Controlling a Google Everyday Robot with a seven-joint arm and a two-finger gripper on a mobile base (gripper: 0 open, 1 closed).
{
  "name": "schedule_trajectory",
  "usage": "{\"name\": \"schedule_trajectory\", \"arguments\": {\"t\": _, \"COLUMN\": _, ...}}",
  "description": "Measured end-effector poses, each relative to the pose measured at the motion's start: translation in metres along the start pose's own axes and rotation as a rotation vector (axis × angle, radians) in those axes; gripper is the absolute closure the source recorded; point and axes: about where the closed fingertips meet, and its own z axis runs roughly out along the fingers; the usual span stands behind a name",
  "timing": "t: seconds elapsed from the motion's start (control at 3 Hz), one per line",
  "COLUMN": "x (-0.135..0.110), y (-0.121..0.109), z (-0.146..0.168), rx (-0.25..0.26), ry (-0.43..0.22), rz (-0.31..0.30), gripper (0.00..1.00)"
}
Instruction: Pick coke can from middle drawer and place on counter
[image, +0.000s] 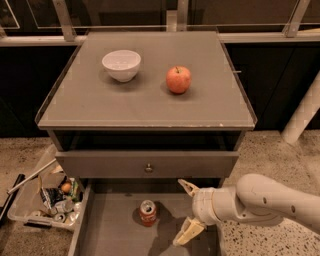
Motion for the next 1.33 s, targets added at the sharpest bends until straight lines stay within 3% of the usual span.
{"name": "schedule_trajectory", "arguments": {"t": 0.67, "x": 0.039, "y": -0.003, "z": 0.066, "rx": 0.001, "ry": -0.066, "rz": 0.075, "gripper": 0.00}}
{"name": "schedule_trajectory", "arguments": {"t": 1.33, "x": 0.056, "y": -0.004, "z": 0.123, "rx": -0.010, "ry": -0.165, "rz": 0.160, "gripper": 0.00}}
